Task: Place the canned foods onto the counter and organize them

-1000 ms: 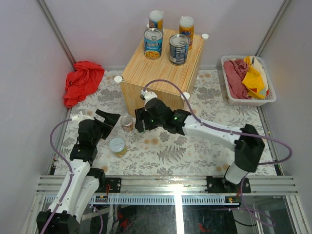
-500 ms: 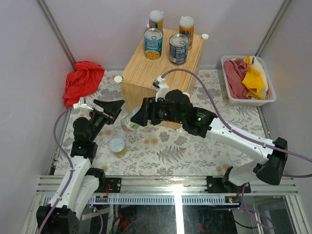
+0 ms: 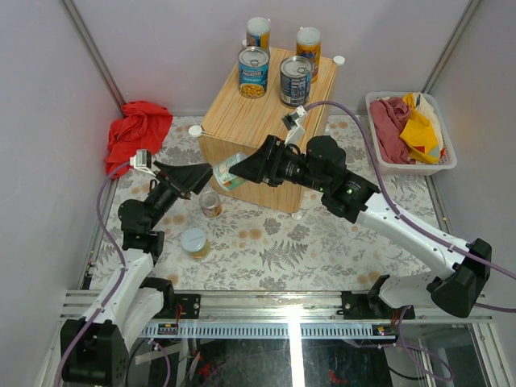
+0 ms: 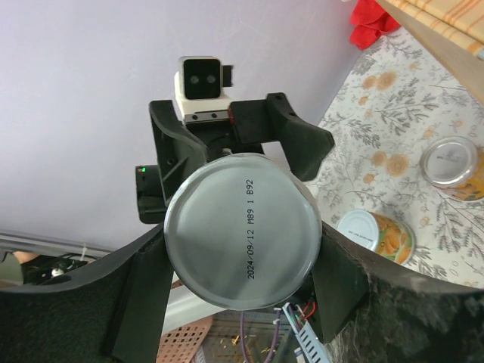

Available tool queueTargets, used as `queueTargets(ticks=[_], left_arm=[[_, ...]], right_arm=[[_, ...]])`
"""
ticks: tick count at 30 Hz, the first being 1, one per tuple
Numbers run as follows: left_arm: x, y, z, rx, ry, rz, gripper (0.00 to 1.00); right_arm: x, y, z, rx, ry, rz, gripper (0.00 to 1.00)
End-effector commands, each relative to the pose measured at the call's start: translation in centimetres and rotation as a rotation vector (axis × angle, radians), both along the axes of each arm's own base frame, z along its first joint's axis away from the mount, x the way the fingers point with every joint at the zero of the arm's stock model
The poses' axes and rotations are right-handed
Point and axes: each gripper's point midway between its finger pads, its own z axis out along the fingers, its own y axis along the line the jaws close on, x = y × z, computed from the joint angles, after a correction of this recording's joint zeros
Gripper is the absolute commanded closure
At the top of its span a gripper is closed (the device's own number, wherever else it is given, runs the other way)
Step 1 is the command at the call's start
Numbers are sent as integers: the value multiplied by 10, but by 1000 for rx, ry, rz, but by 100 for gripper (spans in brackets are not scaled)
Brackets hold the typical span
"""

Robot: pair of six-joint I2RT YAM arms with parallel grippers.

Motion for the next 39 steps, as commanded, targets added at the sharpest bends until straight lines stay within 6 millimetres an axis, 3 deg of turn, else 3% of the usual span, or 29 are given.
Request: queueTargets(ticks=[1, 17, 25, 39], left_arm=[[-30, -15, 33, -28, -158, -142, 0], [-59, -10, 52, -86, -240, -160, 0], [-58, -13, 48, -77, -224, -156, 0], [-52, -26, 60, -77, -243, -151, 0]], right_arm=[[-11, -2, 70, 210, -97, 64, 100], [-6, 1, 83, 280, -50, 98, 100], [-11, 6, 92, 330, -22, 146, 100], [-15, 8, 81, 340, 26, 174, 100]])
